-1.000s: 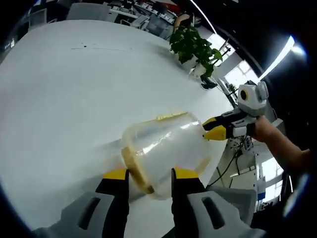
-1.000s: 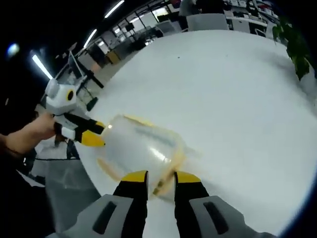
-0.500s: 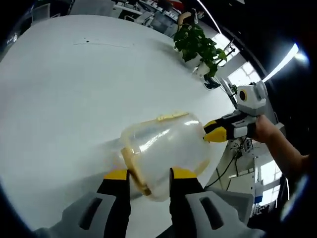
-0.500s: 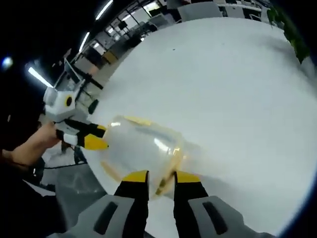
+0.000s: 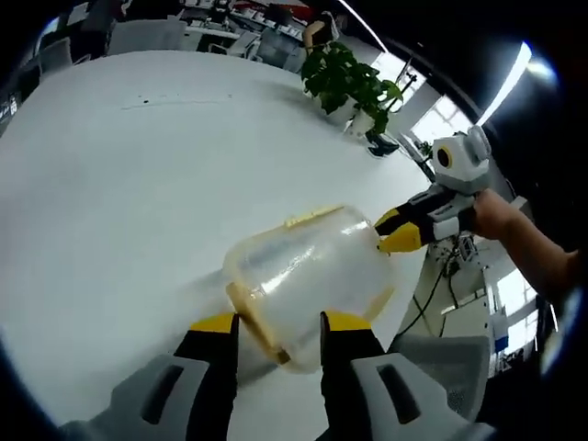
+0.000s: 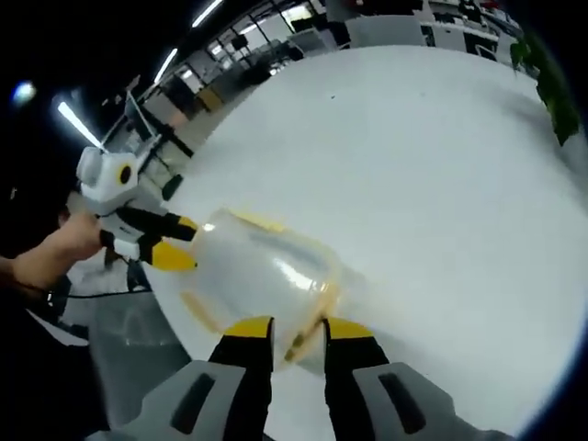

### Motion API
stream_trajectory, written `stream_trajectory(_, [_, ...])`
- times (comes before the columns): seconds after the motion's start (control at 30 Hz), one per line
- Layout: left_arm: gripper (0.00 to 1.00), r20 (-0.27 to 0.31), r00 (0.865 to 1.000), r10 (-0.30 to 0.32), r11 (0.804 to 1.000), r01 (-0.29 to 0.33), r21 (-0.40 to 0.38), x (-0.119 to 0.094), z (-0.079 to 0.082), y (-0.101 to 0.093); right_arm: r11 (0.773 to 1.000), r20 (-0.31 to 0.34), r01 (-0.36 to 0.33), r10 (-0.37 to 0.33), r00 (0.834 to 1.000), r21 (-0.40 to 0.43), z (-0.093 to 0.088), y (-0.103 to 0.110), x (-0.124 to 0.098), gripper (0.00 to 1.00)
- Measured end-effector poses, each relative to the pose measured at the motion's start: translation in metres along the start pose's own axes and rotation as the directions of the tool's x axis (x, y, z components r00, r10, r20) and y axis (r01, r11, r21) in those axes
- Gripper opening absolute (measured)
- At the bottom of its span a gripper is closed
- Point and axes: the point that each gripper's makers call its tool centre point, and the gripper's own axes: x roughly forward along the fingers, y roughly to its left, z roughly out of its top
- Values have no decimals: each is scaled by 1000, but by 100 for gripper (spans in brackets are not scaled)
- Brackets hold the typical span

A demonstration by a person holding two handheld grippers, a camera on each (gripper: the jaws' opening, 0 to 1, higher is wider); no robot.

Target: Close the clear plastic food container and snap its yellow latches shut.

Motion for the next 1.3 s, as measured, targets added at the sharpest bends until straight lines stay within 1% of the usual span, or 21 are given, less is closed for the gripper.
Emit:
stream_trajectory(0.07, [37,3,1000,24,999,-24,24,-1,1,2,1000,-2,6,-6,1000,-16,0,1,-1,20])
stream_trajectory(0.2, [46,21,996,92,986,-94,135,-3,7,10,996,-7,25,-26,1000,-83,1,0,-1,20])
stream_trajectory(0.27, [46,21,995,94,984,-96,152,-4,7,7,988,-24,29,-33,999,-153,0,2,-2,21])
stream_trajectory(0.33, [43,19,996,92,974,-94,207,-4,9,4,963,-27,25,-33,999,-269,2,2,-2,22])
stream_trajectory(0.37, [40,4,997,81,961,-79,264,-4,10,1,951,-31,34,-46,998,-308,3,1,-4,21])
stream_trajectory(0.43, [35,-38,996,85,947,-69,314,-8,8,-2,950,-62,30,-52,997,-312,2,0,-7,22])
stream_trajectory(0.53, [42,-2,996,85,907,-76,415,-12,25,-5,910,-38,-13,-3,999,-414,17,10,-11,22])
stream_trajectory(0.6, [44,19,999,39,869,-43,492,-12,34,-14,882,-51,-43,22,998,-469,22,15,-13,23])
stream_trajectory(0.67, [46,6,999,35,846,-33,532,-13,35,-17,858,-60,-61,35,998,-510,25,20,-13,22])
stream_trajectory(0.7, [46,-2,1000,6,822,-4,570,-12,36,-24,836,-66,-82,54,996,-543,26,24,-11,22])
stream_trajectory(0.77, [46,-11,1000,-9,811,13,585,-12,36,-29,833,-81,-95,61,995,-546,27,28,-7,22])
stream_trajectory(0.8, [45,-19,999,-45,794,47,606,-11,35,-38,823,-92,-109,70,993,-557,27,32,-4,22])
stream_trajectory(0.87, [44,-37,995,-93,779,95,620,-8,33,-50,812,-108,-116,65,992,-572,28,37,1,20])
stream_trajectory(0.9, [43,-52,993,-105,760,114,640,-6,31,-55,813,-112,-115,62,992,-570,31,40,4,19])
stream_trajectory(0.93, [42,-58,992,-111,750,121,650,-5,30,-57,817,-113,-122,70,991,-563,32,43,5,19])
stream_trajectory(0.97, [41,-65,991,-116,726,129,676,-2,29,-60,821,-107,-134,90,990,-554,35,49,7,20])
stream_trajectory(1.0, [40,-71,991,-109,708,128,695,-1,28,-61,819,-98,-146,110,989,-555,39,56,9,20])
stream_trajectory(1.07, [40,-87,991,-103,685,134,716,3,25,-62,807,-101,-146,108,989,-572,41,61,12,20])
stream_trajectory(1.1, [40,-91,990,-110,677,142,722,4,25,-64,797,-108,-148,104,989,-585,41,61,14,20])
stream_trajectory(1.2, [40,-95,989,-117,674,149,723,5,29,-65,810,-129,-167,113,985,-562,43,66,19,21])
stream_trajectory(1.3, [38,-90,990,-112,679,142,720,7,34,-61,790,-139,-162,98,985,-591,45,63,24,21])
